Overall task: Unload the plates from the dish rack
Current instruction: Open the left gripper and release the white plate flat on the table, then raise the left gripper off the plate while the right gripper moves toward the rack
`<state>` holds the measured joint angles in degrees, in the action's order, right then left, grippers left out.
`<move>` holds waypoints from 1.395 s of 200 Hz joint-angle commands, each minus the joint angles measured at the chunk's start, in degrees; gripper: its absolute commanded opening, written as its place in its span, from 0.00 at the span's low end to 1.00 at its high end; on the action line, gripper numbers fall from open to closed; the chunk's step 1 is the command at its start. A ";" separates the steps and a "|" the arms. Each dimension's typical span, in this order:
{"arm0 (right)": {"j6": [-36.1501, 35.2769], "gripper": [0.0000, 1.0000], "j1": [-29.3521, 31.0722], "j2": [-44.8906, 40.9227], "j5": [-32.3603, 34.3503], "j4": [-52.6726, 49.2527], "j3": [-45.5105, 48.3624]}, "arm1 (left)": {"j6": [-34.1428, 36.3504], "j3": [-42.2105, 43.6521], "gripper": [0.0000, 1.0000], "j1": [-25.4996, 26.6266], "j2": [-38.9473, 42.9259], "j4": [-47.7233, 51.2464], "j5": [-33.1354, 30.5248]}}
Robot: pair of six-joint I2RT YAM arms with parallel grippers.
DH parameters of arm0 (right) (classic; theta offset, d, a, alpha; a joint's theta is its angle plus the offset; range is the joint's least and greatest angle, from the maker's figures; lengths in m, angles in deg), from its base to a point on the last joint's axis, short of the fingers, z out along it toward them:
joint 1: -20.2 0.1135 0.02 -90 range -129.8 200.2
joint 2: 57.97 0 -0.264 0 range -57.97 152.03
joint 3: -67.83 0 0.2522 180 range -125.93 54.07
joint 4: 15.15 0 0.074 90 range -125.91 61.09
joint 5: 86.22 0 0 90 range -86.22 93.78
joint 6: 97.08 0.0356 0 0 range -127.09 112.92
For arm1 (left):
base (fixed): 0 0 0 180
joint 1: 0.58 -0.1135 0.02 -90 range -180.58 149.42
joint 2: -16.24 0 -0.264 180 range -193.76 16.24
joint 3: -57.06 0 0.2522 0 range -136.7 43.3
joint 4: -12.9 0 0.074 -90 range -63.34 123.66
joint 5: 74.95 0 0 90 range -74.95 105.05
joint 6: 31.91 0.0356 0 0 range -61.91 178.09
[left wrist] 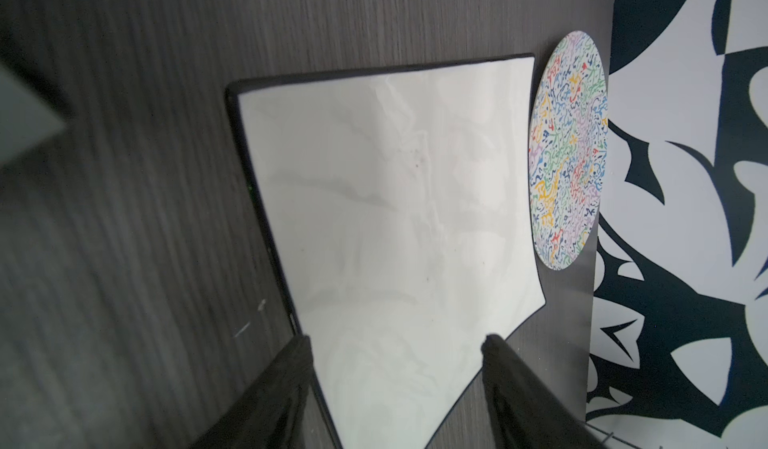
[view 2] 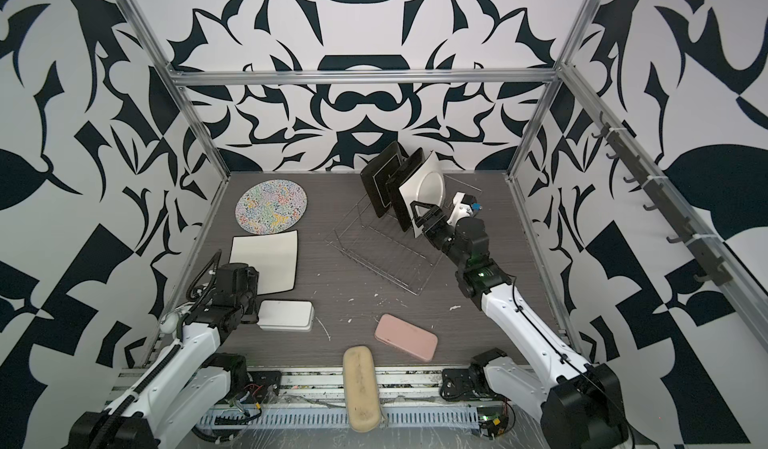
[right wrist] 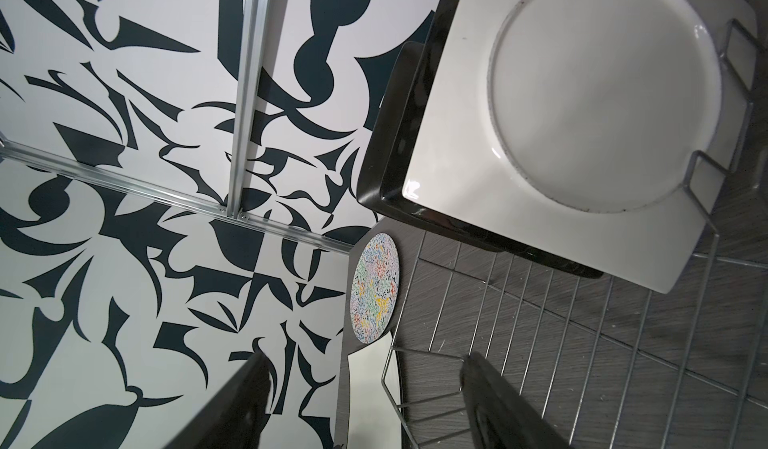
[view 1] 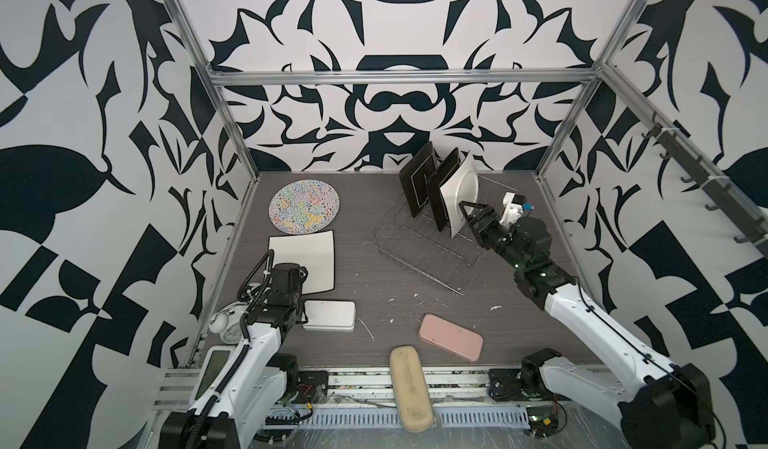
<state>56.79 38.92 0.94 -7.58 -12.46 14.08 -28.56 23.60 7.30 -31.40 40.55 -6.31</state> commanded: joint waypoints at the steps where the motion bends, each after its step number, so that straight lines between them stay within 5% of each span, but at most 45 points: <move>1: -0.64 0.76 -0.28 -0.74 -0.26 2.01 -0.48 | 4.55 -3.92 0.70 0.01 0.65 2.21 -0.17; 53: -1.68 0.76 -0.27 -0.30 -0.51 1.42 -0.87 | 17.54 -11.45 0.71 1.18 -2.13 -0.17 2.00; 81: -2.98 0.76 -0.47 -0.20 -0.18 -0.08 -1.24 | 29.93 -21.90 0.73 3.73 -10.89 2.17 6.11; 108: -3.32 0.76 -0.60 -0.37 -0.09 -0.57 -1.16 | 34.68 -28.67 0.73 6.04 -20.66 2.83 12.83; 156: -5.00 0.76 -1.47 -2.37 0.68 -3.61 -1.23 | 36.99 -32.89 0.74 10.84 -31.36 3.35 15.26; 279: -5.21 0.76 -2.37 -2.14 0.28 -4.33 -1.58 | 34.98 -27.04 0.75 14.10 -37.28 0.50 21.43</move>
<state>52.70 36.77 -0.70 -7.56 -18.19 14.08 6.50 -5.36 21.33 -67.24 41.32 14.23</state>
